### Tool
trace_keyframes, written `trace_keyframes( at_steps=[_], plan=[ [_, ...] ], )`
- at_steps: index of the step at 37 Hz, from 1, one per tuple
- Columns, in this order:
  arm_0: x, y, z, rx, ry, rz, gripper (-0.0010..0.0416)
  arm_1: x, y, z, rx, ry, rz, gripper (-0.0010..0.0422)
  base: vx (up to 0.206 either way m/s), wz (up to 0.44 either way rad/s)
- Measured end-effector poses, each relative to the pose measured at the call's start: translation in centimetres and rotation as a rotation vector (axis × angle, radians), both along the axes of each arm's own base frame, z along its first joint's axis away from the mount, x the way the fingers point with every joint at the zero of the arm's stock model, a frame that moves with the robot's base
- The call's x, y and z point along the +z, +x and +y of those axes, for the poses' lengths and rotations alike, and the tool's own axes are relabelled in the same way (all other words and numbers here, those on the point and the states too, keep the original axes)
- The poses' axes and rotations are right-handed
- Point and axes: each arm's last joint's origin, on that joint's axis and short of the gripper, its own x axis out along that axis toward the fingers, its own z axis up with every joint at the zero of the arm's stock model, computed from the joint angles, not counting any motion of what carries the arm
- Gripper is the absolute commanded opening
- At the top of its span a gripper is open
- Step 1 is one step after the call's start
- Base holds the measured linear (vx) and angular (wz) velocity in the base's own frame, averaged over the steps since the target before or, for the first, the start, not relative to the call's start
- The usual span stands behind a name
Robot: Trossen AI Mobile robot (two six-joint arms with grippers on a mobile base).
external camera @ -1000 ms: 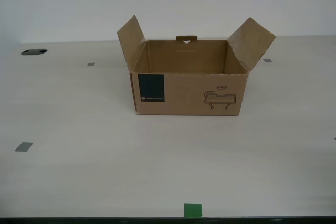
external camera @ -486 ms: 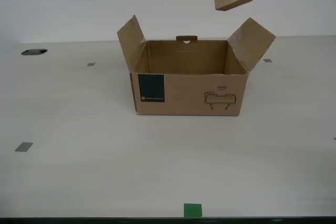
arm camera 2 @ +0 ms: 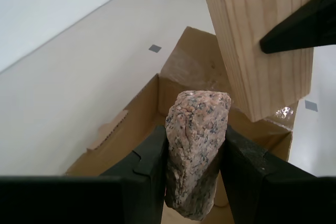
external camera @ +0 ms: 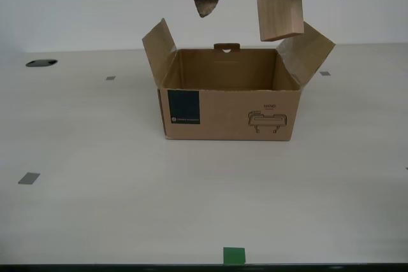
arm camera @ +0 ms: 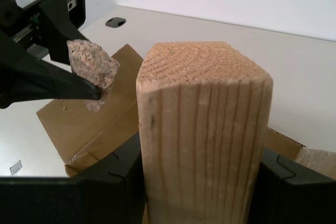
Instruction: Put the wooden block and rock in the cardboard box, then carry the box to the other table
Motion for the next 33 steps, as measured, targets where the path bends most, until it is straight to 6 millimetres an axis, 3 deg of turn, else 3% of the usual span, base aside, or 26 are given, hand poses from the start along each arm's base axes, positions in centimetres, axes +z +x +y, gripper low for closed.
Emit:
trace_keyframes(
  at_steps=[12, 23, 33],
  plan=[
    [-1.7, -0.6, -0.1, -0.023, 0.034, -0.012, -0.0001, -2.7, -0.8, 0.5, 0.033, -0.057, 0.008, -0.0001, 0.000, 0.000],
    [-4.2, 0.4, 0.8, -0.009, 0.011, 0.043, -0.0001, -4.2, -1.4, 0.9, 0.036, -0.056, 0.018, -0.0001, 0.000, 0.000],
    [-4.2, 0.9, 2.0, 0.018, 0.012, 0.046, -0.0001, -4.7, -1.7, 1.1, 0.046, -0.053, 0.012, -0.0001, 0.000, 0.000]
  ],
)
